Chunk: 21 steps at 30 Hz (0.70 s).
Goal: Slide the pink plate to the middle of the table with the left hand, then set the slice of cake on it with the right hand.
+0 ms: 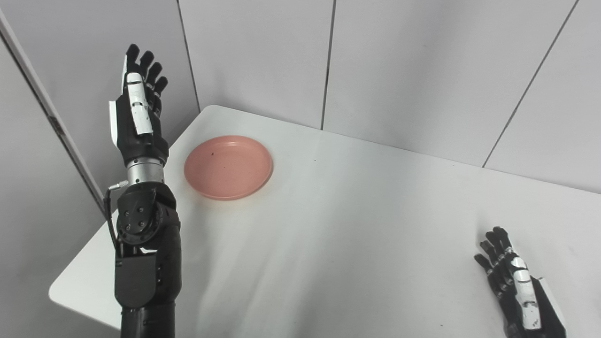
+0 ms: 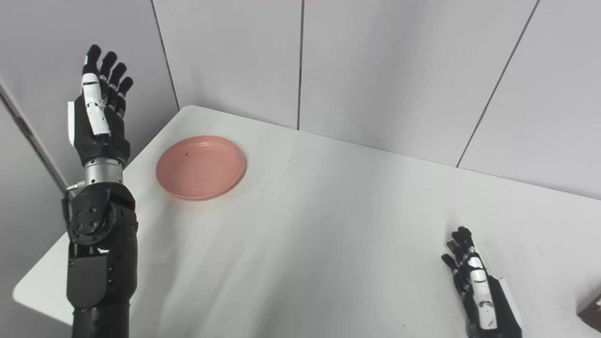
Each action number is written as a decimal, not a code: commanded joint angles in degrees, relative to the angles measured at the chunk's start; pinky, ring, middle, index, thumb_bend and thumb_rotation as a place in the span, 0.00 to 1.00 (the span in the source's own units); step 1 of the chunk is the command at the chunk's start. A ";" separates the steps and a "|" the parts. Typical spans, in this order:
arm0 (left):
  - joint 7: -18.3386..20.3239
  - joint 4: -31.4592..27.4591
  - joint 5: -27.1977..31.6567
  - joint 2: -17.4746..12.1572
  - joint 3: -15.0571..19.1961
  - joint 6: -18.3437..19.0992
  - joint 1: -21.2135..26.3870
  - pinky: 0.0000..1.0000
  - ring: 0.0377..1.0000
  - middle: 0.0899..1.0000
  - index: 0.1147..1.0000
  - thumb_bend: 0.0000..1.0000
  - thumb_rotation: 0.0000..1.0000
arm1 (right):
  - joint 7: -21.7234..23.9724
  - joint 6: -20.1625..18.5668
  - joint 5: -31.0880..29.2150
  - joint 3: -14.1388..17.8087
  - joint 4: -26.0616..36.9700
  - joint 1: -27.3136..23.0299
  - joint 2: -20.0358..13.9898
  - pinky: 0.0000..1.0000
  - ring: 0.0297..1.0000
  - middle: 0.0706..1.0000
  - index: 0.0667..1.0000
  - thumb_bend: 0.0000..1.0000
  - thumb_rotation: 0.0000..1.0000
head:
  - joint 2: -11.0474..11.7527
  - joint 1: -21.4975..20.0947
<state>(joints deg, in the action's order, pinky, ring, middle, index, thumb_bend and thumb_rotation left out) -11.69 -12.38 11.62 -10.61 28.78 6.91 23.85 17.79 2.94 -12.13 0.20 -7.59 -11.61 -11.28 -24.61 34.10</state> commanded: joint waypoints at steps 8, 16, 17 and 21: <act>-2.95 3.22 1.74 -1.09 1.07 -3.14 2.99 0.96 0.96 0.96 0.96 0.37 1.00 | -0.91 -1.63 0.69 1.09 -1.36 0.67 -1.65 1.00 1.00 1.00 1.00 0.22 1.00 | -0.21 0.39; -3.52 6.11 2.67 -1.67 1.28 -3.09 2.89 0.98 0.97 0.96 0.97 0.36 1.00 | -0.90 -1.29 0.42 1.20 -1.32 0.79 -1.49 1.00 1.00 1.00 1.00 0.21 1.00 | -0.61 0.57; -3.54 6.48 2.78 -1.70 1.23 -3.26 2.89 0.99 0.96 0.96 0.96 0.36 1.00 | -0.92 -1.26 0.47 1.20 -1.34 0.78 -1.50 1.00 1.00 1.00 1.00 0.22 1.00 | -0.61 0.57; -3.79 8.52 3.12 -1.66 1.26 -3.64 3.14 0.98 0.96 0.96 0.96 0.36 1.00 | -0.97 -1.26 0.59 1.17 -1.21 0.72 -1.52 1.00 1.00 1.00 1.00 0.22 1.00 | -0.95 0.61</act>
<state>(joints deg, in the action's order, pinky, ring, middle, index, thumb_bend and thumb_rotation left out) -15.16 -3.43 14.42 -10.77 29.91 5.50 24.80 17.80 2.95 -12.10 0.21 -7.67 -11.68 -11.42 -25.22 34.63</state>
